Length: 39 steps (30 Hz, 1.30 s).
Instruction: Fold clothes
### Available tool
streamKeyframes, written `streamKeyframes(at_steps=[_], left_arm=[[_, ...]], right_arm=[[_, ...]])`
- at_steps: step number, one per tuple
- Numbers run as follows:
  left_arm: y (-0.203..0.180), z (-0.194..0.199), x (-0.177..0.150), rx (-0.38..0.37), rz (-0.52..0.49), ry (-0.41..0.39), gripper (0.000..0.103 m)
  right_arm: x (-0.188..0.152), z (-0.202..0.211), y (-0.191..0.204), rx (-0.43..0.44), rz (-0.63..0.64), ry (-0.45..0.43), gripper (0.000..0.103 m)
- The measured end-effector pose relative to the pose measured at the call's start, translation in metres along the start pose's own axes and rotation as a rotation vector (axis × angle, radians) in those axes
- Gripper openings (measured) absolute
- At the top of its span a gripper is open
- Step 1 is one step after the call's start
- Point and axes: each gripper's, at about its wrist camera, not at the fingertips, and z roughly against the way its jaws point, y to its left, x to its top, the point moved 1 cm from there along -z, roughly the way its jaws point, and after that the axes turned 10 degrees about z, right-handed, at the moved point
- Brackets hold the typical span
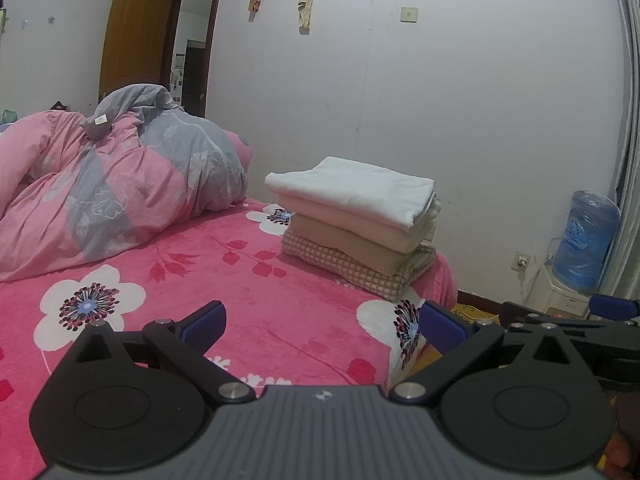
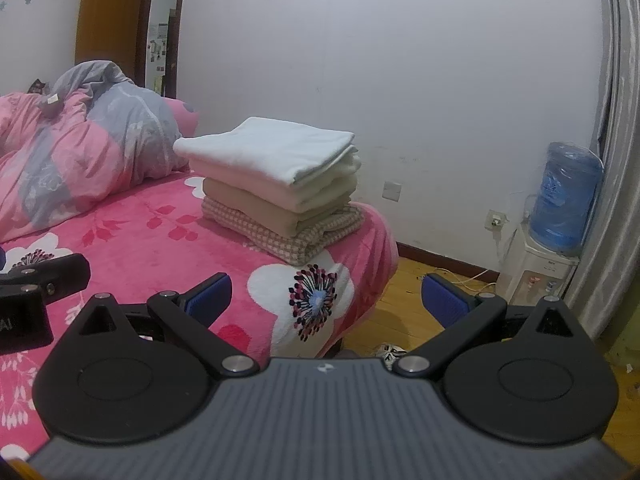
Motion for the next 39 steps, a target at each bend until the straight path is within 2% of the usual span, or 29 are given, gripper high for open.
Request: streamKeyframes(at_steps=[25,39], left_arm=[[-0.0012,0.0005,-0.0007,0.016,0.006,0.003,0.103],[0.0039,0.0022,0.0026,0.031,0.014,-0.001,0.103]], right_arm=[[-0.0001,-0.0022,-0.0042,-0.053,0.003,-0.002,0.102],[0.0022,-0.004,-0.0012,-0.044,0.006,-0.003,0.102]])
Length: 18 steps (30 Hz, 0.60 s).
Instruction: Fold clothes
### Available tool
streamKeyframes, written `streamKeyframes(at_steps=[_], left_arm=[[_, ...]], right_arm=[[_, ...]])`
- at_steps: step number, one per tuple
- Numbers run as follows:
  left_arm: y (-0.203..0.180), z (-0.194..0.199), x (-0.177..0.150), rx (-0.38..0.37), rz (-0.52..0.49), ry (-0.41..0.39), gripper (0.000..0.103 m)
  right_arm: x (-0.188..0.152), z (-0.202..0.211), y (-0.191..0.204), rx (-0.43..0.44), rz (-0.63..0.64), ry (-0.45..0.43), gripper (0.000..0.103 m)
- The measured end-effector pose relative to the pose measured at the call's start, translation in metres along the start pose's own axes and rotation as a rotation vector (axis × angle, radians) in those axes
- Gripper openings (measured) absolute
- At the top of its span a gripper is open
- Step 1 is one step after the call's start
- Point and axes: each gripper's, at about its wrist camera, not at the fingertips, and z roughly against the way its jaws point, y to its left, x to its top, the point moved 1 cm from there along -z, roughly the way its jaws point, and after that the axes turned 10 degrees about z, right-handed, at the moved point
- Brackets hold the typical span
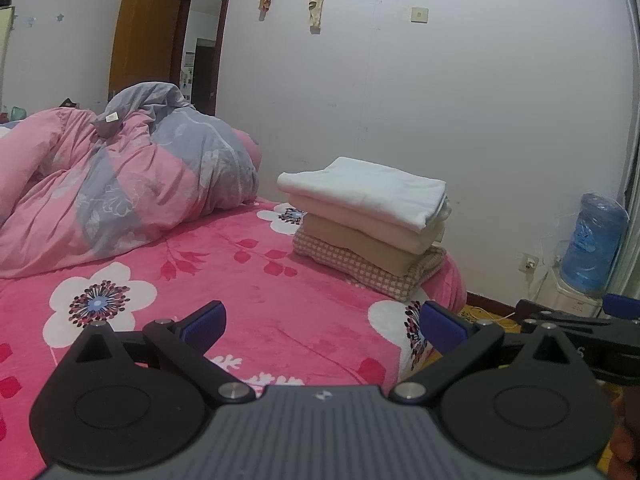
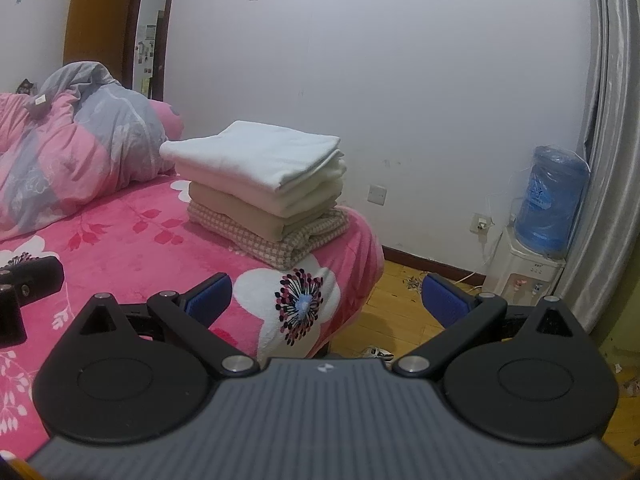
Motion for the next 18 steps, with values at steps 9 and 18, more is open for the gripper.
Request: streamKeyframes(at_steps=[9,18], left_arm=[[0.0016,-0.0008,-0.0001,0.0,0.003,0.002,0.103],[0.0043,-0.0012,0.0013,0.004,0.008,-0.002,0.103]], right_arm=[[0.0005,0.0003,0.0019,-0.004,0.002,0.002,0.102],[0.0012,-0.0012,0.0046,0.001,0.008,0.003,0.102]])
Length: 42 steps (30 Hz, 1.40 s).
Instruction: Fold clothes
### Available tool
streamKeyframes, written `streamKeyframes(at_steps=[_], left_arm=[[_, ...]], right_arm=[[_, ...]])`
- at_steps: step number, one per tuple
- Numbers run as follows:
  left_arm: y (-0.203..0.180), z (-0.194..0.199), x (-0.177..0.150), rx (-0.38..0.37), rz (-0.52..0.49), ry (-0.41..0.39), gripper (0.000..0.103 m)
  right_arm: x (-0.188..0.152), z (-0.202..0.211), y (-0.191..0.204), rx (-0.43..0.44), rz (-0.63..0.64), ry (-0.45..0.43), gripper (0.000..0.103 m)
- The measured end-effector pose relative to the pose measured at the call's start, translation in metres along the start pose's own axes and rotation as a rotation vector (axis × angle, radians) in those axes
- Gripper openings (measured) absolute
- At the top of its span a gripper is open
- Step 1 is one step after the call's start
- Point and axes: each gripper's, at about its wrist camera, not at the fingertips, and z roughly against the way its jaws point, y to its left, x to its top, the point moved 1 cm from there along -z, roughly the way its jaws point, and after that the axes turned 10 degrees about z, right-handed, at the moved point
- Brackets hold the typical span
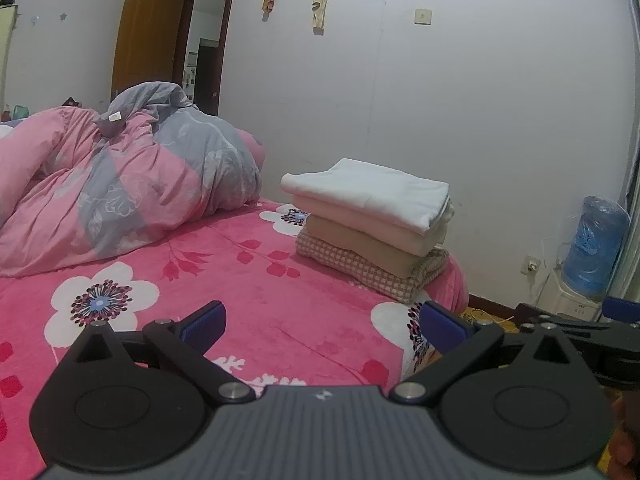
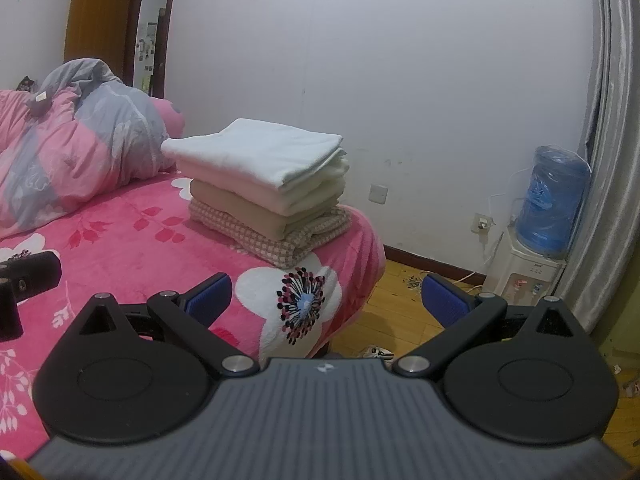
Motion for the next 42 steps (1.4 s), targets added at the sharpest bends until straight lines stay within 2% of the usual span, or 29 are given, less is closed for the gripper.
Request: streamKeyframes(at_steps=[42], left_arm=[[0.0046,-0.0038,-0.0029,0.003,0.007,0.01,0.103]], right_arm=[[-0.0026,-0.0017,0.0041,0.006,0.005,0.011,0.102]])
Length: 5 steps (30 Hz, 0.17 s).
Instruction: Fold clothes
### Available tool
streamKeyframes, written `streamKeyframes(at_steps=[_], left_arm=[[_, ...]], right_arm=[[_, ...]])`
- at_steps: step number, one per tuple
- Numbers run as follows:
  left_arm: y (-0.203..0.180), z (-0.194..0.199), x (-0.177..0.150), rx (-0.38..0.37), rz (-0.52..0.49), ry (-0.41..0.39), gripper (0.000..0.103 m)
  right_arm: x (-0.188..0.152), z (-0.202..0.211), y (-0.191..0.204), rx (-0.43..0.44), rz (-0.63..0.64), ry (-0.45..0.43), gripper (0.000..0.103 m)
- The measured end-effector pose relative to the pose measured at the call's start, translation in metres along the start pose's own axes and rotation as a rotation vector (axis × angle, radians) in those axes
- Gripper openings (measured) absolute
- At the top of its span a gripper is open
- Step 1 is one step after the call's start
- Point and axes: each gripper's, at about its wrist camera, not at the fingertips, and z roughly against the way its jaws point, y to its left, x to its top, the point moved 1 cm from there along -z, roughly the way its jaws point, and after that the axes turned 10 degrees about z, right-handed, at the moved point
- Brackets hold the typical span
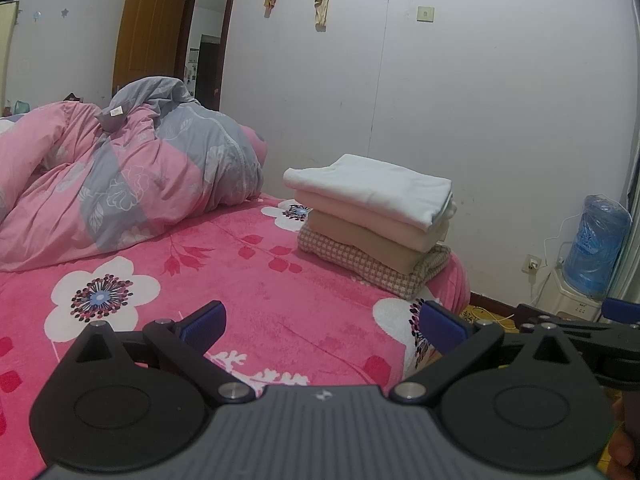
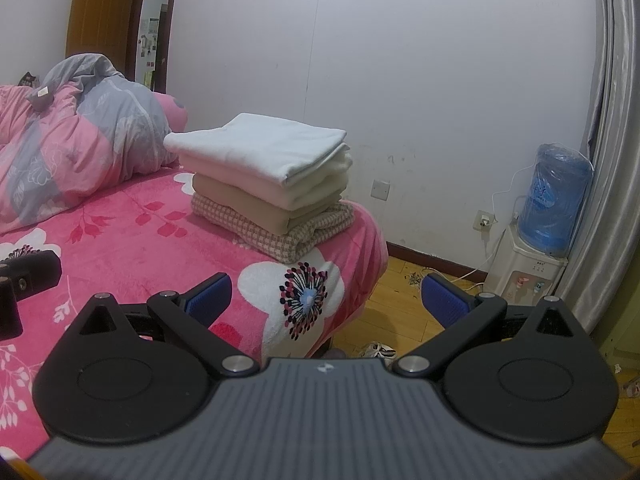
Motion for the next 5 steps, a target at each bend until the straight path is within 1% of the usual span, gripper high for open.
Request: streamKeyframes(at_steps=[5], left_arm=[[-0.0005,0.0,-0.0001,0.001,-0.001,0.0,0.103]], right_arm=[[-0.0005,-0.0003,0.0009,-0.001,0.0,0.001,0.102]])
